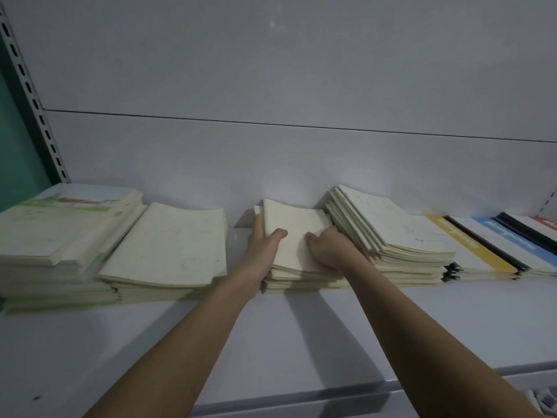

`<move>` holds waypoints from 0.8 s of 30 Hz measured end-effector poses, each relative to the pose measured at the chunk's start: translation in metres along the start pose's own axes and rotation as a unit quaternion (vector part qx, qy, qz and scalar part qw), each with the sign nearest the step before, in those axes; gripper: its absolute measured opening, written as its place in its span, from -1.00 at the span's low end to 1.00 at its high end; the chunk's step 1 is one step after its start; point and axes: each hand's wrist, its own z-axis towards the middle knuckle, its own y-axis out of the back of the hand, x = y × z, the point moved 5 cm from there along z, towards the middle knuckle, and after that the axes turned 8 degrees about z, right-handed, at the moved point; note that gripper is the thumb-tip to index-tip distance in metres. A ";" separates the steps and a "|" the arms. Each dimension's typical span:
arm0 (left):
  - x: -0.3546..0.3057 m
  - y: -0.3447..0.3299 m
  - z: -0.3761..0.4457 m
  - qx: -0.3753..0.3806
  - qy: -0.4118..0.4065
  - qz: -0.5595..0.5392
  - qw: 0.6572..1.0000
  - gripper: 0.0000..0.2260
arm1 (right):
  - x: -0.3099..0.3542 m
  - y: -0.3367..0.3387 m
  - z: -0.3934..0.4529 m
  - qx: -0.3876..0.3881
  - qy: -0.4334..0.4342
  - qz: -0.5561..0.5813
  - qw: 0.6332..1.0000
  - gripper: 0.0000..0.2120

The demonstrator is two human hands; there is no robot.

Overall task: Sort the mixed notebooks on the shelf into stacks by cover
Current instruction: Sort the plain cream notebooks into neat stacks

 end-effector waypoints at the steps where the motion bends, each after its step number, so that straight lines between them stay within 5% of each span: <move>1: -0.001 -0.001 -0.002 -0.018 -0.014 -0.026 0.999 -0.47 | 0.001 0.000 -0.001 -0.003 0.002 -0.003 1.000 -0.26; 5: 0.006 0.001 -0.006 -0.036 -0.016 -0.102 0.994 -0.38 | 0.003 0.002 0.001 -0.005 0.017 -0.022 1.000 -0.27; 9: -0.005 0.007 -0.027 0.034 -0.081 -0.020 0.996 -0.21 | 0.013 0.016 -0.019 -0.020 0.068 -0.066 0.995 -0.31; 12: 0.005 0.012 -0.048 0.066 -0.163 0.082 0.981 -0.12 | 0.024 0.030 -0.066 -0.130 0.243 -0.085 0.957 -0.53; 15: 0.026 0.017 -0.054 0.053 -0.163 0.069 0.983 -0.20 | -0.004 0.023 -0.122 -0.194 0.370 0.108 0.902 -0.83; 20: 0.022 0.015 -0.053 0.045 -0.162 0.108 0.980 -0.29 | -0.049 0.000 -0.106 -0.074 0.231 0.292 0.925 -0.72; 24: 0.022 0.015 -0.055 0.037 -0.175 0.163 0.970 -0.39 | -0.054 -0.001 -0.099 -0.075 0.231 0.327 0.913 -0.73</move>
